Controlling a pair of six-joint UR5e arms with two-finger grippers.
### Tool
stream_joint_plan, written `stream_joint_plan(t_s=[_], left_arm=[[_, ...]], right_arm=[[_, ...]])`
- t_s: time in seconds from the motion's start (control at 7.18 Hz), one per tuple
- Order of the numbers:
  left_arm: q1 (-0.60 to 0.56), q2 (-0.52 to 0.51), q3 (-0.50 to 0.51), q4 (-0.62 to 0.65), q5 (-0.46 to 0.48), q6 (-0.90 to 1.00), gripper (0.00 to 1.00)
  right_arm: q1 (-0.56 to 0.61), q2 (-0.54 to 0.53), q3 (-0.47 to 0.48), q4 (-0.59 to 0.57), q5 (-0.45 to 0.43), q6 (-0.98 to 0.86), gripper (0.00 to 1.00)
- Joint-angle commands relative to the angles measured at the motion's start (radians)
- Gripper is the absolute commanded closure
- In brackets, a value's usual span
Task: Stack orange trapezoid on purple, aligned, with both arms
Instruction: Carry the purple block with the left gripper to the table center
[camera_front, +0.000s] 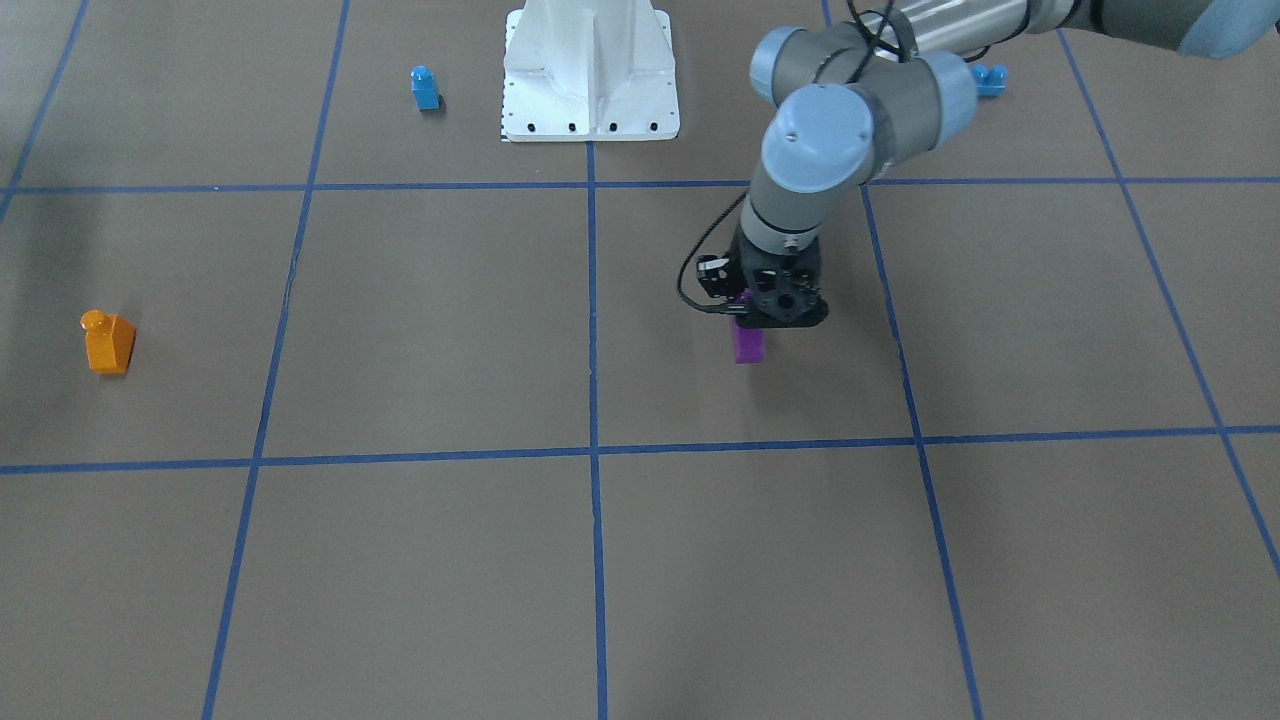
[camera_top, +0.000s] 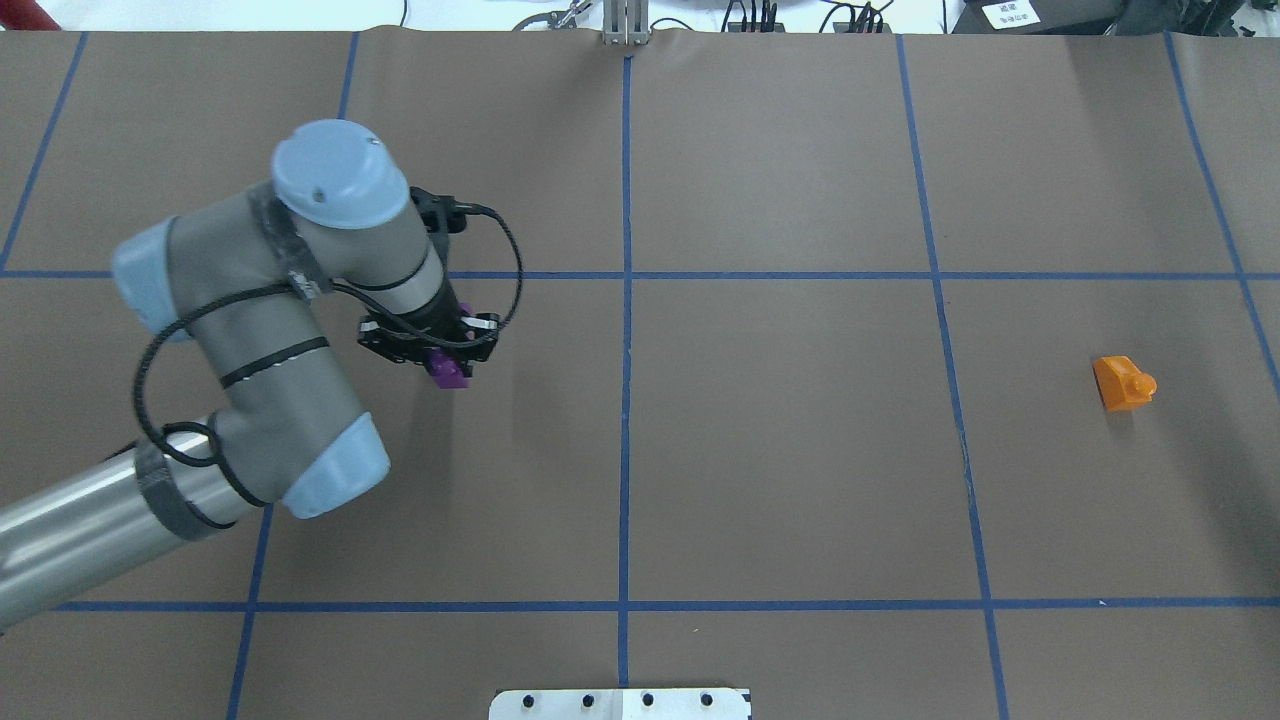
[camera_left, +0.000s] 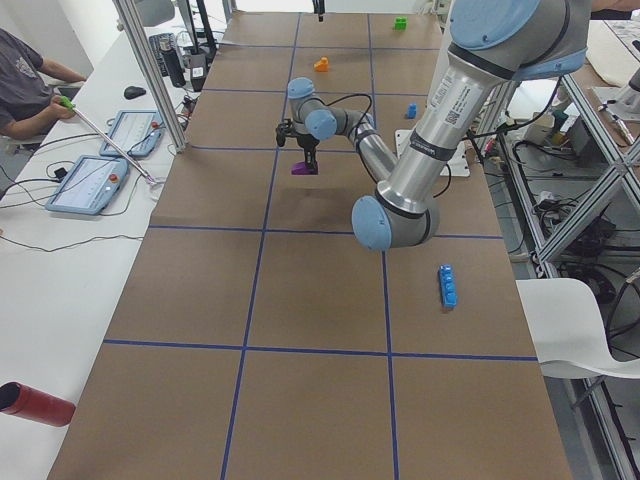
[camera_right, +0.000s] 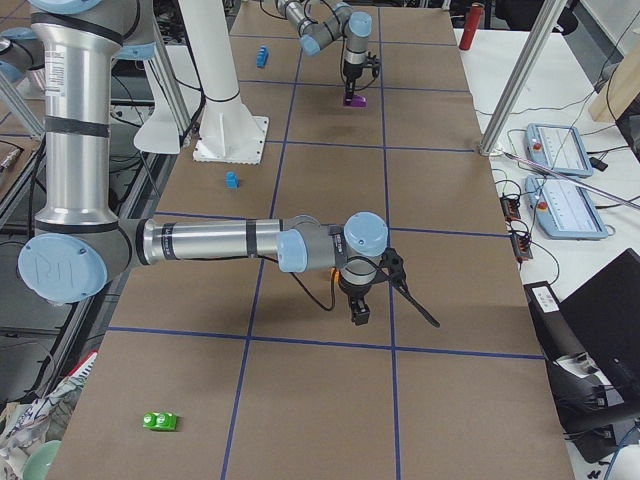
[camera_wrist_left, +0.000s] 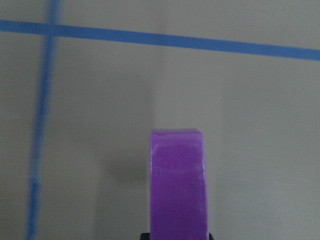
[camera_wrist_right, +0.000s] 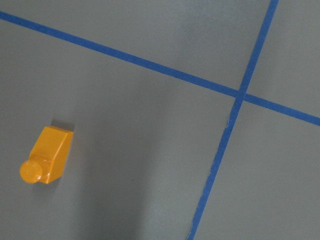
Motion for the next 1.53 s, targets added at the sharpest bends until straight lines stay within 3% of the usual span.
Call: stream_joint_plan(t_s=[0.0,0.14,0.56,1.39], left_arm=[[0.054,-0.245,0.243,0.0,0.023,0.001,1.0],[0.059,-0.295,0.287,0.0,0.023,-0.02,1.0],[0.091,-0.303,0.354,-0.049,0.023,-0.06,1.0],[0.103,-0.303,0.388,-0.084,0.023,-0.053,1.0]], right_arm=[[-0.005,0.001,0.001,0.0,0.0,0.002,0.0],[-0.005,0.001,0.001,0.0,0.0,0.002,0.0],[-0.005,-0.002,0.003,0.0,0.007,0.002,0.0],[-0.012,-0.002,0.003,0.0,0.009,0.002,0.0]])
